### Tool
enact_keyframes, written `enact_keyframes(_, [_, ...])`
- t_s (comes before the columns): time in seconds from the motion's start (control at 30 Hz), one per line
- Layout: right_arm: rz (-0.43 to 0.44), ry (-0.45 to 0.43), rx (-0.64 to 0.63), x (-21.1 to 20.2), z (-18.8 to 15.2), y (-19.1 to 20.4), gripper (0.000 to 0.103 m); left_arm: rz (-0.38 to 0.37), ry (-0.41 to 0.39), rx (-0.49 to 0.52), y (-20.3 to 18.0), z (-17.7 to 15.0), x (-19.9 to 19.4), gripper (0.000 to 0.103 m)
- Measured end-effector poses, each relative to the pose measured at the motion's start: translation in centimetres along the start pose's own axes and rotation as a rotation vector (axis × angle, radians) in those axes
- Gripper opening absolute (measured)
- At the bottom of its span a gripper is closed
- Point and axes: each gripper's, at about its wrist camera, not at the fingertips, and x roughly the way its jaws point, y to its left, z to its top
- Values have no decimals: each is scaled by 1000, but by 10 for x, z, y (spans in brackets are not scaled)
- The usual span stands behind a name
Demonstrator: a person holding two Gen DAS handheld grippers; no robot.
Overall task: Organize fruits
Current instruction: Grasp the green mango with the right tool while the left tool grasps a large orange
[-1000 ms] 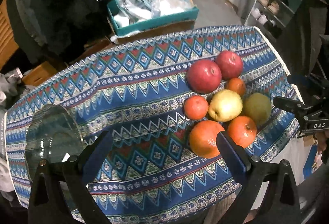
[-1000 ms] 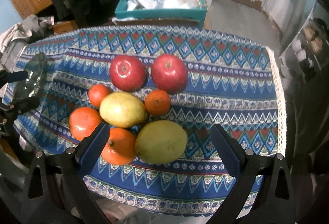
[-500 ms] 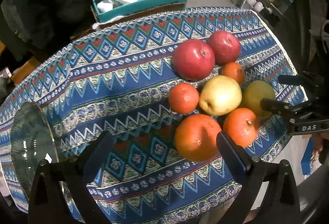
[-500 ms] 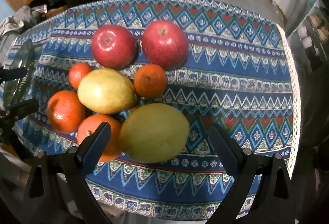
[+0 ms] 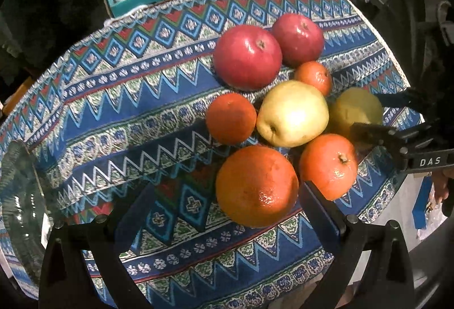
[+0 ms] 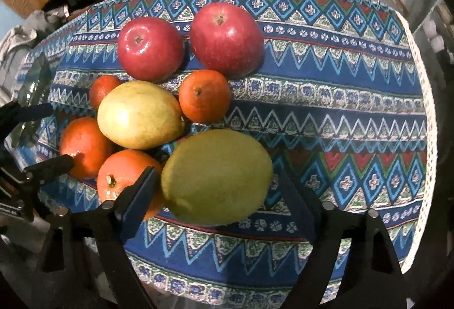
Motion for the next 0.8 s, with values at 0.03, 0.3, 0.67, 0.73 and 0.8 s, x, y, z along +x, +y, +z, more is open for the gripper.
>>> enact_keyframes(0.03, [0,-2,3,-1,-1,-3,83,-3,9,-3,0,0,4,102])
enact_keyframes(0.3, [55,-5,27,12,5,-5,83,-61,31,-33,-1,0,17,102])
enact_keyframes(0.67, [84,11,57,23,7,-7,82,-144,80,-60,-5,1,37,78])
enact_keyframes(0.73, [88,11,58,22,5,-8,81,-134,64,-33,-9,1,36,72])
enact_keyframes(0.8, [81,7,53,21,3,-9,81,-133,61,-14,-13,2,36,70])
